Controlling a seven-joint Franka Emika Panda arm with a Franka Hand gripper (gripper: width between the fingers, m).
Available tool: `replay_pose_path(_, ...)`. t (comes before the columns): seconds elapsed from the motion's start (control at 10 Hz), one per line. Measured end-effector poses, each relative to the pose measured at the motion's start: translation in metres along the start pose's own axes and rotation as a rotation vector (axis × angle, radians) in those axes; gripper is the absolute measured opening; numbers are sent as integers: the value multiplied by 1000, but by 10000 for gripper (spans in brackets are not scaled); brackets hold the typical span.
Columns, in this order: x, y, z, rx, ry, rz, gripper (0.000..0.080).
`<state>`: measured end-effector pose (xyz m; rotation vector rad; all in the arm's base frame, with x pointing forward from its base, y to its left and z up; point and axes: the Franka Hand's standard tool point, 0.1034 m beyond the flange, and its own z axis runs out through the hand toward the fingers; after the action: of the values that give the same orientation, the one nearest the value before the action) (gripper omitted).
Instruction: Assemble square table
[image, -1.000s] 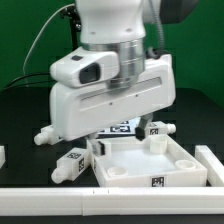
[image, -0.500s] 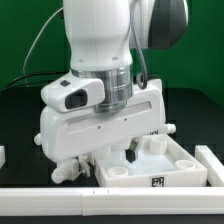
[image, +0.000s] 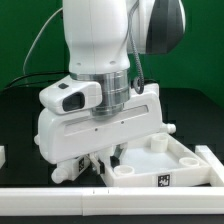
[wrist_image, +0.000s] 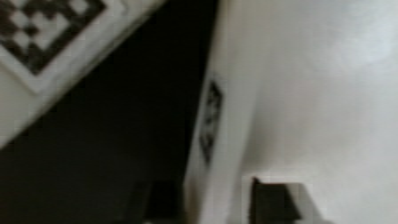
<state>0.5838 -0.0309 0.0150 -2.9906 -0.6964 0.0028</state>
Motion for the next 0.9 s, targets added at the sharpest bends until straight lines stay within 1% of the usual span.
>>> replay_pose_path(0.1, 1, -1, -1, -2, 5, 36, 69)
replay_pose_path(0.2, 2, 1, -1, -17, 18, 130, 54)
replay_pose_path(0.3, 4, 1, -1, -26, 30, 215, 54)
replay_pose_path(0.4, 7, 2, -2, -27, 39, 292, 54)
replay_pose_path(0.6, 20, 5, -2, -19, 57, 394, 54)
replay_pose_path(0.7, 25, 5, 1, -3, 57, 458, 54)
replay_pose_path(0.8, 26, 3, 1, -10, 55, 505, 54)
replay_pose_path(0.9, 26, 3, 1, -29, 50, 523, 54)
